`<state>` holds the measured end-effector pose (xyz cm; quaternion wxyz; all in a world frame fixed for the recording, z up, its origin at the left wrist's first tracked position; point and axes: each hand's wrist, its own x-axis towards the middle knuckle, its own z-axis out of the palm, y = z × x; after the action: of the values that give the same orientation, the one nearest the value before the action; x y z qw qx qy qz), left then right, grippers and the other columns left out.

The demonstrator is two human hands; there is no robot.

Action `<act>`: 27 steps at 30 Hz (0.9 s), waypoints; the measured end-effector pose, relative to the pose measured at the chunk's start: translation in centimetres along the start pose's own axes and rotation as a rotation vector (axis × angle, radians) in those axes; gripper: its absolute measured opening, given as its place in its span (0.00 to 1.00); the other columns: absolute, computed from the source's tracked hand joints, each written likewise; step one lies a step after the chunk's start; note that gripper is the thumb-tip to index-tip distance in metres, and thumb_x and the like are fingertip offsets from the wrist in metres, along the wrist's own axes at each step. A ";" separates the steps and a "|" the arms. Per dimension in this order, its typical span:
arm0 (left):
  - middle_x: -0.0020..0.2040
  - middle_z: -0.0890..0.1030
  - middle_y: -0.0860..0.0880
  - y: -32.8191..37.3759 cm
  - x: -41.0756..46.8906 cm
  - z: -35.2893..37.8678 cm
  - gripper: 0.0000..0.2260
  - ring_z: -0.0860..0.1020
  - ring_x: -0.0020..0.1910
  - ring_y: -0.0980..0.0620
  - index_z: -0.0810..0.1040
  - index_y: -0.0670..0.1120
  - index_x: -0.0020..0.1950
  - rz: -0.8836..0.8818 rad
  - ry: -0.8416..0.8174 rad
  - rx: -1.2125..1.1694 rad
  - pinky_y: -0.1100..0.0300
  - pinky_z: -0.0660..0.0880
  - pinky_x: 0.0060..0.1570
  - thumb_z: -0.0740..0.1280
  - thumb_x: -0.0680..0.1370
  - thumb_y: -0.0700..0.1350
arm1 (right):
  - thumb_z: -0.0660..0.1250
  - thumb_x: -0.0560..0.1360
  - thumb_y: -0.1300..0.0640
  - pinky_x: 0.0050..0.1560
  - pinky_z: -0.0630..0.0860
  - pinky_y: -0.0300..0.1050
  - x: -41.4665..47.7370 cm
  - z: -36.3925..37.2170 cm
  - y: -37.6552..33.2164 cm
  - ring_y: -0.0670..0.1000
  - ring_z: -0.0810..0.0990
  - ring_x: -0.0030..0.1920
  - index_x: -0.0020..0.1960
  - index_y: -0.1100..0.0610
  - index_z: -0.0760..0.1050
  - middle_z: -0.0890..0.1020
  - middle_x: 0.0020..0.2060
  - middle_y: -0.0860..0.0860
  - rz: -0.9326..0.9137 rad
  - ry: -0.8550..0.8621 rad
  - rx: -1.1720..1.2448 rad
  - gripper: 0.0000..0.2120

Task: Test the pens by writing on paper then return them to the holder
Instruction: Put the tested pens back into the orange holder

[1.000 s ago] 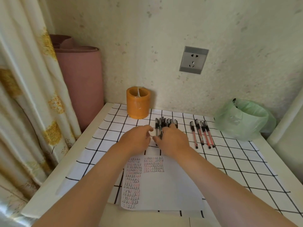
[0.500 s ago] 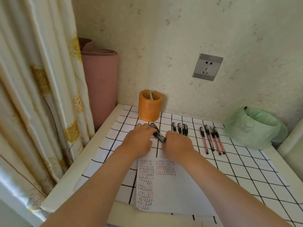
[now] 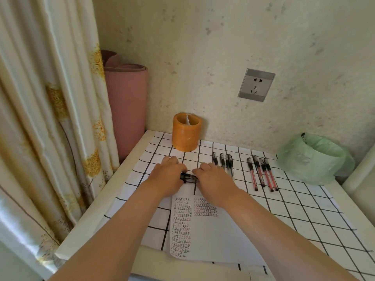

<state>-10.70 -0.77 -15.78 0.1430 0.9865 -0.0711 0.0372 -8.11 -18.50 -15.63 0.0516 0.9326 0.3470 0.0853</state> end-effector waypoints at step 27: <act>0.39 0.82 0.53 -0.8 -2.3 -5.7 0.10 0.79 0.34 0.56 0.80 0.54 0.56 -0.210 0.091 -1.059 0.61 0.78 0.40 0.71 0.77 0.53 | 0.56 0.84 0.53 0.44 0.73 0.49 0.4 -3.2 -1.8 0.48 0.74 0.41 0.56 0.46 0.67 0.77 0.43 0.49 0.127 -0.143 0.986 0.03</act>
<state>-13.17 1.96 -10.82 0.6264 0.7787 0.0251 0.0245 -9.56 -16.76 -12.74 -0.3770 0.8686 0.2843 -0.1502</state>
